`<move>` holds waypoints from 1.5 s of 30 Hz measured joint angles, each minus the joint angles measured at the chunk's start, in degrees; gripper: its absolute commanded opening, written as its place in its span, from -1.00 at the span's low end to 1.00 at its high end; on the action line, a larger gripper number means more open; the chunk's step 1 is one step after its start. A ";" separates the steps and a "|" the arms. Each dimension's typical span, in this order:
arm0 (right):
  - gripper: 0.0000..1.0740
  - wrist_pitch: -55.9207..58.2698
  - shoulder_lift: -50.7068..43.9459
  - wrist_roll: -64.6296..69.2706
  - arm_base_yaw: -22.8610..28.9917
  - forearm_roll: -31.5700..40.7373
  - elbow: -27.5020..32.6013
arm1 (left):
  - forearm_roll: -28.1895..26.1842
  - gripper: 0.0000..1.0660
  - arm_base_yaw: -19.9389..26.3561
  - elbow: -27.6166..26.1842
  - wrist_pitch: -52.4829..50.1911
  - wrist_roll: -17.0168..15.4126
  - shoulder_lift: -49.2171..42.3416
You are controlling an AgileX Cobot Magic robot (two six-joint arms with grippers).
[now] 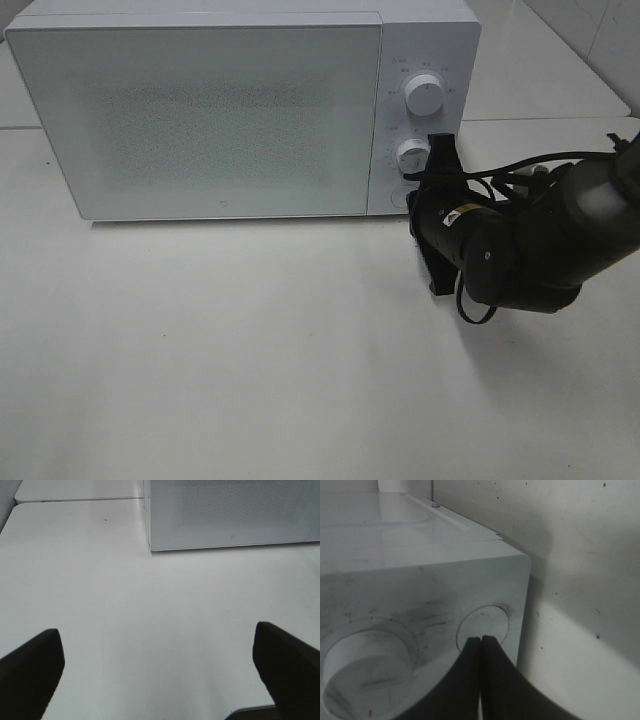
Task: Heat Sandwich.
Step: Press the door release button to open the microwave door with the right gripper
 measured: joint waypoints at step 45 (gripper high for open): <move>-0.98 -1.89 8.31 1.72 -0.06 5.96 -10.49 | 0.00 0.83 0.00 0.00 0.00 0.00 0.00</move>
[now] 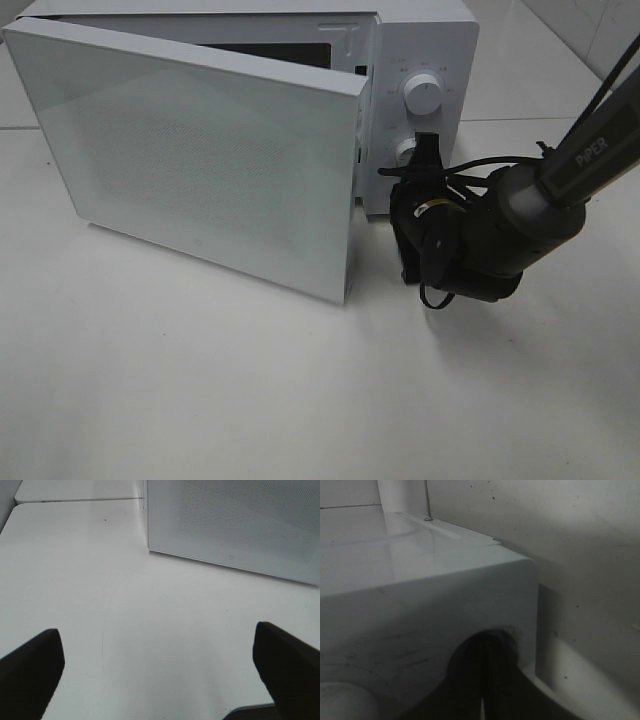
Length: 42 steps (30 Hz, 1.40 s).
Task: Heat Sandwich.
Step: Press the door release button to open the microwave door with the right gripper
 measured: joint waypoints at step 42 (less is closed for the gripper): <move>-0.95 18.62 -15.01 -1.89 -2.23 -9.91 9.85 | 0.00 0.83 0.00 0.00 0.00 0.00 0.00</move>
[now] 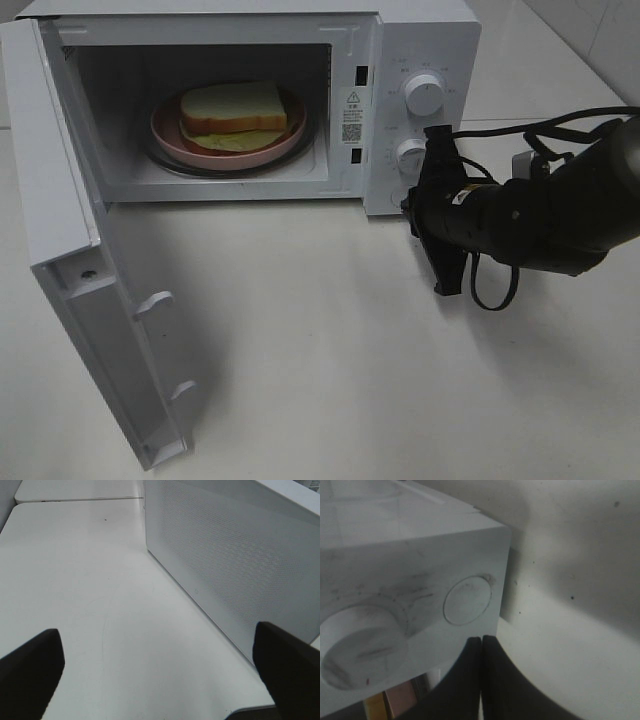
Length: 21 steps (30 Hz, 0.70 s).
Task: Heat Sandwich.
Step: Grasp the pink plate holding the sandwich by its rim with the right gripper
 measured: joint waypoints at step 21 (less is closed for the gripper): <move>-0.90 34.09 -9.97 -42.23 0.00 -10.89 -3.61 | 0.00 0.83 0.00 0.00 0.00 0.00 0.00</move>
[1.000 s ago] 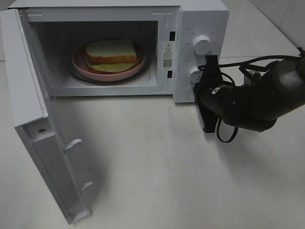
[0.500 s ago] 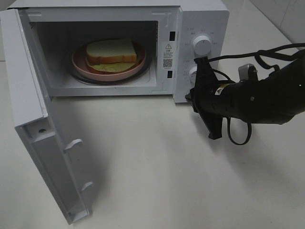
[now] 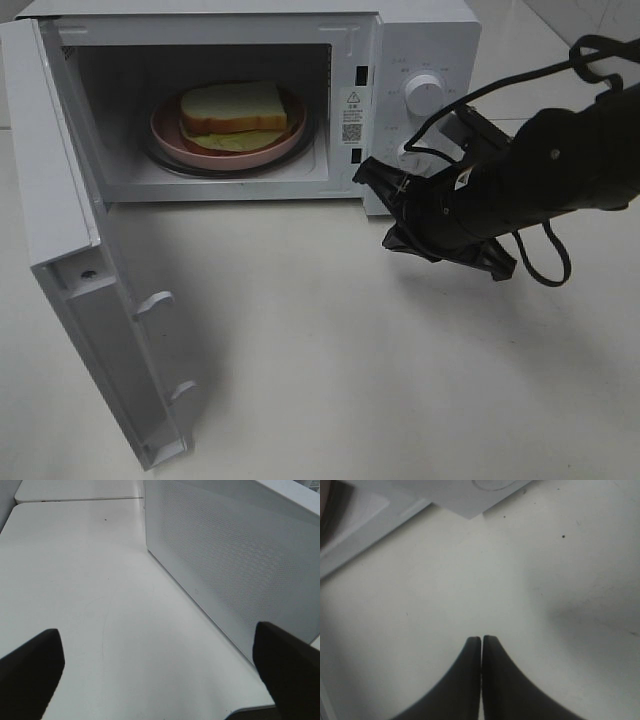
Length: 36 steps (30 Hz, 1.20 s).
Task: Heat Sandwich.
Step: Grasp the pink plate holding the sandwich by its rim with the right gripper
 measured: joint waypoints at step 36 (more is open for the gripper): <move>-0.28 38.56 -0.06 -100.38 0.00 -8.25 -10.66 | 0.00 0.83 0.00 0.00 0.00 0.00 0.00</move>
